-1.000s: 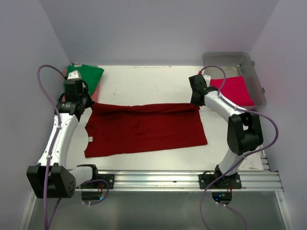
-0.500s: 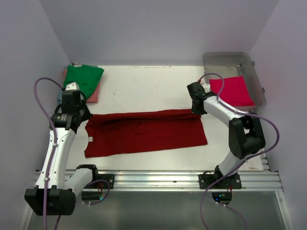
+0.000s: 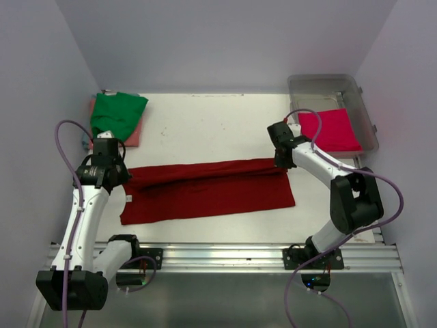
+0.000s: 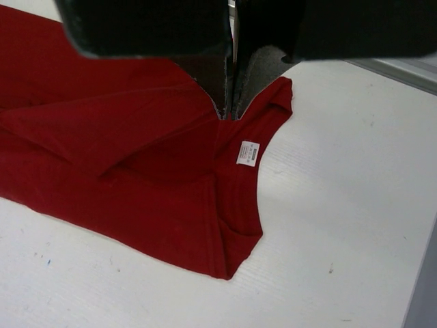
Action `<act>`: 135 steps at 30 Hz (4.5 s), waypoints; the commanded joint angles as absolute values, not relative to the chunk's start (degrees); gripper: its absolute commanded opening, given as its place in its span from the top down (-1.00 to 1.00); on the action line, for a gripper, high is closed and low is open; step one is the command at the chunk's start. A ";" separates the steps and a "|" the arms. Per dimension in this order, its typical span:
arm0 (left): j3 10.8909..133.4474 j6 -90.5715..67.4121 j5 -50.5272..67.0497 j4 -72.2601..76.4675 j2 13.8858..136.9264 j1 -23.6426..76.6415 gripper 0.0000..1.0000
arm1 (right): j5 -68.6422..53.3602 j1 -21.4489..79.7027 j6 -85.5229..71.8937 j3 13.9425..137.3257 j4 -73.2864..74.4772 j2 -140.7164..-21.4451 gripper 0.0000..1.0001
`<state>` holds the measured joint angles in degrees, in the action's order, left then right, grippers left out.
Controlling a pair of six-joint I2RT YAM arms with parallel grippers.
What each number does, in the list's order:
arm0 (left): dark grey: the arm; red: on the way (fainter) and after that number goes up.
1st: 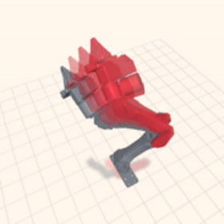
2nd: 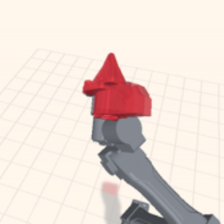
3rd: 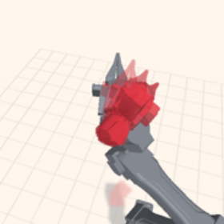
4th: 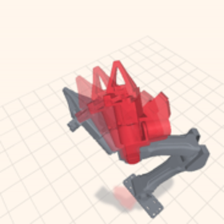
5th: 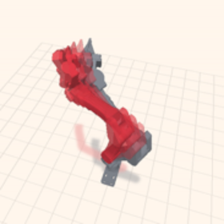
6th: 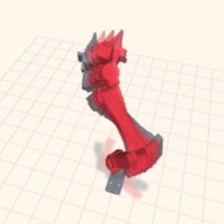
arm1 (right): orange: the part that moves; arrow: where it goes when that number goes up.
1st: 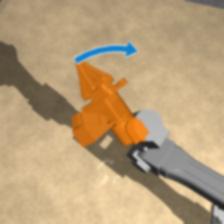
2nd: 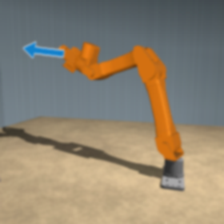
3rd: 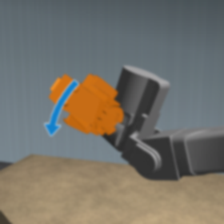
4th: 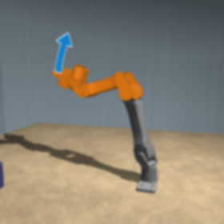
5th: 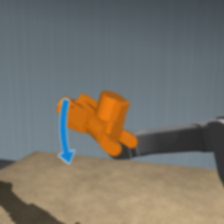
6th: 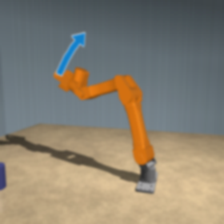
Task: Fold and stack the t-shirts
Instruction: Fold the tshirt
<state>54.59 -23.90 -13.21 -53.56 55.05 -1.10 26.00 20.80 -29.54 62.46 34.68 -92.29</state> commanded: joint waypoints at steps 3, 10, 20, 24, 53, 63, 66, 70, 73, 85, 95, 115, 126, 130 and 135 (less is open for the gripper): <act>55.11 -25.05 -14.77 -56.42 53.88 -1.05 1.00 | 27.33 22.85 -31.99 61.61 38.40 -87.55 1.00; 57.12 -25.13 -8.26 -60.81 52.31 -0.97 0.24 | 28.30 23.91 -32.60 61.96 43.59 -84.64 0.17; 57.49 -28.65 -3.44 -51.10 48.69 -1.05 -0.11 | 26.82 24.17 -32.17 66.00 42.82 -81.73 -0.03; 55.46 -28.04 -1.59 -44.22 54.04 -1.05 -0.06 | 23.05 24.26 -30.85 69.60 39.12 -88.47 0.00; 41.22 -37.97 5.54 -19.25 87.26 1.84 1.00 | 12.57 24.17 -32.43 63.55 26.37 -105.02 1.00; 49.56 -40.69 0.27 -18.90 97.81 2.28 1.00 | 14.14 24.26 -33.84 61.26 27.24 -106.35 1.00; 53.51 -41.92 -2.02 -19.07 100.36 2.20 1.00 | 19.50 24.35 -34.71 62.14 31.02 -106.43 1.00; 60.63 -42.36 -1.49 -19.42 105.20 2.29 1.00 | 25.48 24.26 -36.56 63.02 35.85 -106.00 1.00; 64.77 -42.28 -0.44 -20.04 108.80 2.37 1.00 | 28.29 24.35 -37.44 63.54 37.43 -105.73 1.00; 67.85 -40.61 3.86 -18.98 107.85 3.51 1.00 | 31.64 24.26 -34.37 75.13 39.20 -108.46 1.00; 64.77 -36.48 -1.58 -16.78 92.02 10.81 0.90 | 12.67 24.79 -22.85 80.15 30.40 -97.30 0.31; 69.26 -34.10 3.43 -14.68 105.99 10.81 0.82 | 10.46 29.18 -26.54 66.10 26.54 -90.97 0.02; 70.49 -34.19 4.31 -13.27 109.95 10.90 0.46 | 11.25 29.36 -26.28 65.57 26.81 -90.44 -0.01; 71.10 -34.01 4.22 -13.01 110.74 10.90 0.43 | 11.42 29.36 -26.37 65.39 26.72 -90.44 -0.01; 70.58 -33.93 4.57 -12.48 109.95 11.16 1.00 | 12.66 29.36 -26.72 65.13 27.16 -90.53 0.00</act>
<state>69.47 -35.11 4.34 -14.85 110.00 11.03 11.05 29.23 -25.98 65.52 28.47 -92.90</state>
